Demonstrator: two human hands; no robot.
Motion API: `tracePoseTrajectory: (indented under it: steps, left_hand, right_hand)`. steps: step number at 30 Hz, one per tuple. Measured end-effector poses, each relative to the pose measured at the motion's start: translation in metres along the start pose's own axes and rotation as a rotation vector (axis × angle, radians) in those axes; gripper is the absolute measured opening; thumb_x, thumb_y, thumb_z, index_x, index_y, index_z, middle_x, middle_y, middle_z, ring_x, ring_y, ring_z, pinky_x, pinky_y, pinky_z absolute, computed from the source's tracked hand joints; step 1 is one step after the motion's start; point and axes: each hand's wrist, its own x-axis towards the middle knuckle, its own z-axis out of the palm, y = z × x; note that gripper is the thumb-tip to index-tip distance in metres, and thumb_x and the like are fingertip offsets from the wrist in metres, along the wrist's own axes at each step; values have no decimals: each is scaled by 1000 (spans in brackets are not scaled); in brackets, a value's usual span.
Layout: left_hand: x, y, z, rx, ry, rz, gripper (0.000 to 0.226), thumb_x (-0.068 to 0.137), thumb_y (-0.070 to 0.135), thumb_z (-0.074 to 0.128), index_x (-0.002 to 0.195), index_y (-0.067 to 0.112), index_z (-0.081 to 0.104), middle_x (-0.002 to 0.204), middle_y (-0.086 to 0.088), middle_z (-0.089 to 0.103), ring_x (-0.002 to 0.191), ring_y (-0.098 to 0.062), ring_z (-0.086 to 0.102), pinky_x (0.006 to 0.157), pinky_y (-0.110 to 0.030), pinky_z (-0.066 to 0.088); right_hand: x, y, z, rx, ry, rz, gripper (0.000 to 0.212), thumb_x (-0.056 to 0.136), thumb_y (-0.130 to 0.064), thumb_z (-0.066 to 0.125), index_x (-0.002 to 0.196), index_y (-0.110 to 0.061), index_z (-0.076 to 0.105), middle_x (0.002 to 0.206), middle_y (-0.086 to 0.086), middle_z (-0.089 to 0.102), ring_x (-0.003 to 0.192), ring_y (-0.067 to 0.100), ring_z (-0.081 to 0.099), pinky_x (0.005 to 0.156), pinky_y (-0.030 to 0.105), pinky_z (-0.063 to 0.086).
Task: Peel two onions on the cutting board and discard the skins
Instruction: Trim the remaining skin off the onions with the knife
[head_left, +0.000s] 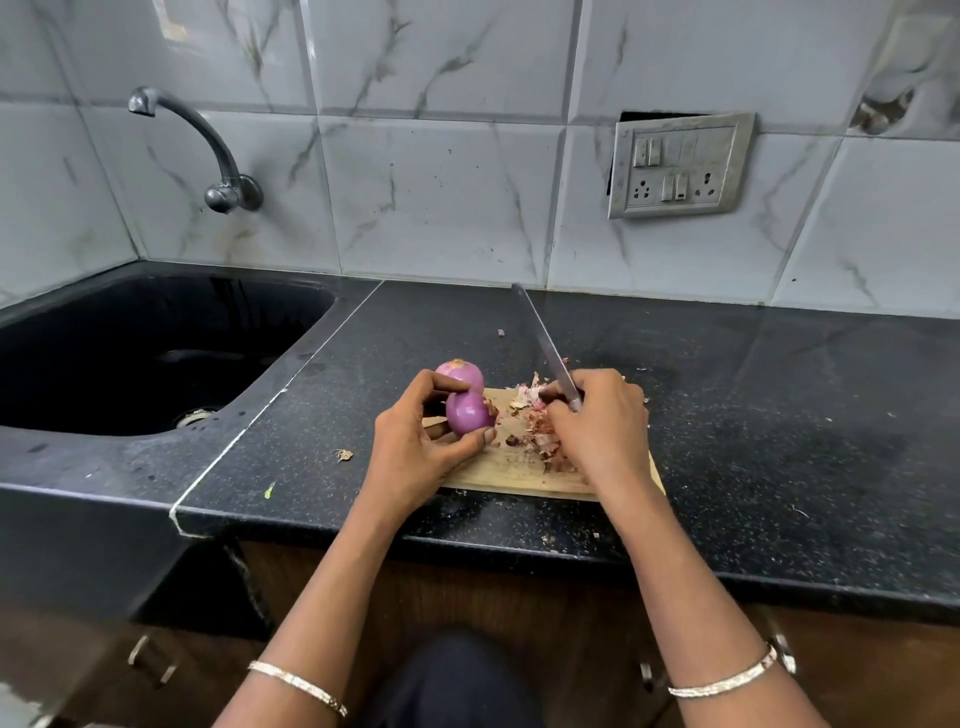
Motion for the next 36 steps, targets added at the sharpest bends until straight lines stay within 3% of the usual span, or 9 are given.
tracePoseTrajectory:
  steps: [6, 10, 14, 17, 20, 24, 29, 33, 36]
  left_hand:
    - [1, -1, 0, 36, 12, 7, 55, 70, 17, 94, 112, 21, 59, 113, 6, 67, 104, -10, 68, 81, -22, 59]
    - [0, 1, -1, 27, 8, 3, 56, 70, 17, 94, 114, 22, 60, 116, 9, 67, 104, -5, 68, 80, -17, 57]
    - [-3, 2, -1, 34, 19, 37, 59, 69, 22, 95, 118, 23, 62, 116, 11, 69, 102, -6, 70, 84, -21, 58]
    - [-4, 5, 1, 67, 17, 105, 60, 69, 22, 95, 118, 24, 61, 116, 12, 70, 101, -8, 71, 90, -24, 56]
    - [-8, 13, 5, 78, 23, 165, 59, 70, 15, 94, 117, 24, 59, 117, 11, 69, 103, -4, 69, 91, -19, 53]
    - [-14, 17, 5, 96, 42, 171, 61, 70, 7, 91, 119, 24, 58, 114, 13, 69, 102, -2, 68, 91, -17, 52]
    - [-20, 17, -1, 17, 55, 69, 54, 72, 14, 80, 121, 15, 58, 117, 6, 69, 109, -11, 68, 96, -27, 53]
    - [-24, 13, -16, -132, 226, -78, 53, 66, 18, 63, 117, 12, 55, 119, -1, 65, 114, -10, 63, 100, -27, 50]
    - [-22, 7, -26, -86, 283, -129, 46, 70, 5, 56, 116, 13, 55, 116, -1, 65, 111, -13, 64, 103, -39, 52]
  right_hand:
    - [1, 3, -3, -6, 4, 3, 23, 97, -13, 57, 112, -19, 74, 96, 1, 73, 78, 17, 62, 69, 27, 41]
    - [3, 5, -4, 1, -60, -39, 21, 91, -14, 64, 108, -23, 73, 102, -2, 64, 90, 16, 63, 75, 29, 46]
    - [-1, 3, -9, 326, -151, -7, 16, 86, -35, 79, 95, -22, 77, 76, -6, 73, 67, 14, 70, 62, 34, 57]
    - [-12, -9, -7, 560, -371, 60, 36, 80, -48, 82, 100, -19, 75, 70, 0, 73, 50, 17, 65, 42, 25, 44]
    - [-18, -19, -1, 599, -422, 54, 36, 82, -47, 82, 103, -19, 73, 64, 3, 71, 51, 21, 65, 36, 20, 34]
    - [-21, -23, 4, 617, -403, 65, 33, 78, -39, 87, 100, -16, 78, 56, 0, 68, 47, 14, 62, 38, 18, 38]
    - [-16, -28, 16, 348, -326, -13, 43, 66, -54, 90, 87, -19, 77, 71, -1, 75, 62, 14, 71, 56, 31, 56]
    - [-15, -42, 32, 132, -314, -83, 53, 63, -62, 87, 90, -18, 72, 83, -2, 71, 80, 17, 67, 56, 28, 42]
    - [-18, -51, 37, 129, -314, -105, 49, 66, -55, 89, 92, -17, 71, 82, -3, 68, 77, 15, 63, 52, 22, 35]
